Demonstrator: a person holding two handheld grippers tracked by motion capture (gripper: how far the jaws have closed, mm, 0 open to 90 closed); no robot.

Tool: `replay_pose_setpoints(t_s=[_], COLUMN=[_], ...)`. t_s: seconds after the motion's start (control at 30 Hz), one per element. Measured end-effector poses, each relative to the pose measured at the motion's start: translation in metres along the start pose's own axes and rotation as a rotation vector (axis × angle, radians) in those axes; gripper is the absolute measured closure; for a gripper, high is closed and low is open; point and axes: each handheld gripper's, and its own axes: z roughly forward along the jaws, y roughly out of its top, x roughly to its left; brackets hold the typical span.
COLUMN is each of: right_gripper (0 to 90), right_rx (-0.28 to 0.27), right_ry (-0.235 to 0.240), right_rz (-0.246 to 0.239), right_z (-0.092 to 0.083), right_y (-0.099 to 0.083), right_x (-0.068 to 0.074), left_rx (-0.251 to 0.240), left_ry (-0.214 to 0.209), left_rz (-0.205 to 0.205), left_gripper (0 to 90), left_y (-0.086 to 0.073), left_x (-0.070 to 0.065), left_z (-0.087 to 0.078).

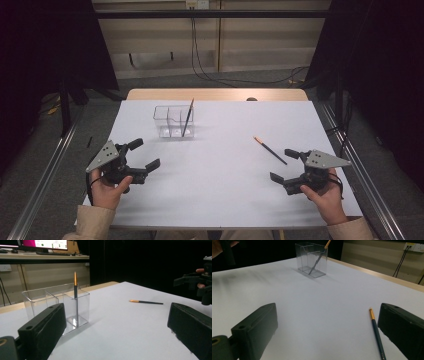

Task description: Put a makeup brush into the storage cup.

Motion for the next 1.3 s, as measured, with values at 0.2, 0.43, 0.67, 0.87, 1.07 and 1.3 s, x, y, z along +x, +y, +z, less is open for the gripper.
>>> replay_pose_setpoints(t_s=[0.2, 0.43, 0.67, 0.87, 1.07, 1.3], right_gripper=[2.0, 1.7, 1.7, 1.7, 1.7, 1.8], right_rx=[-0.006, -0.020, -0.051, -0.063, -0.059, -0.039], right_ry=[-0.019, -0.036, -0.041, -0.058, -0.064, -0.061], right_rz=[0.015, 0.024, 0.056, 0.061, 0.067, 0.062], right_z=[0.000, 0.004, 0.014, 0.025, 0.037, 0.046], right_y=[0.004, 0.012, 0.022, 0.030, 0.032, 0.032], right_x=[-0.004, -0.011, -0.021, -0.030, -0.035, -0.035], left_rx=[0.000, 0.001, 0.012, 0.027, 0.020, 0.012], left_ry=[-0.004, 0.002, -0.005, -0.015, -0.025, -0.027], left_rz=[0.007, -0.001, 0.004, 0.007, 0.006, 0.003], left_gripper=[1.5, 0.2, 0.0, 0.1, 0.1, 0.1], left_y=[0.000, 0.000, -0.002, -0.006, -0.005, -0.004], left_x=[-0.001, 0.001, 0.001, 0.001, 0.000, 0.000], left_z=[0.001, -0.002, -0.002, -0.002, 0.001, 0.001])
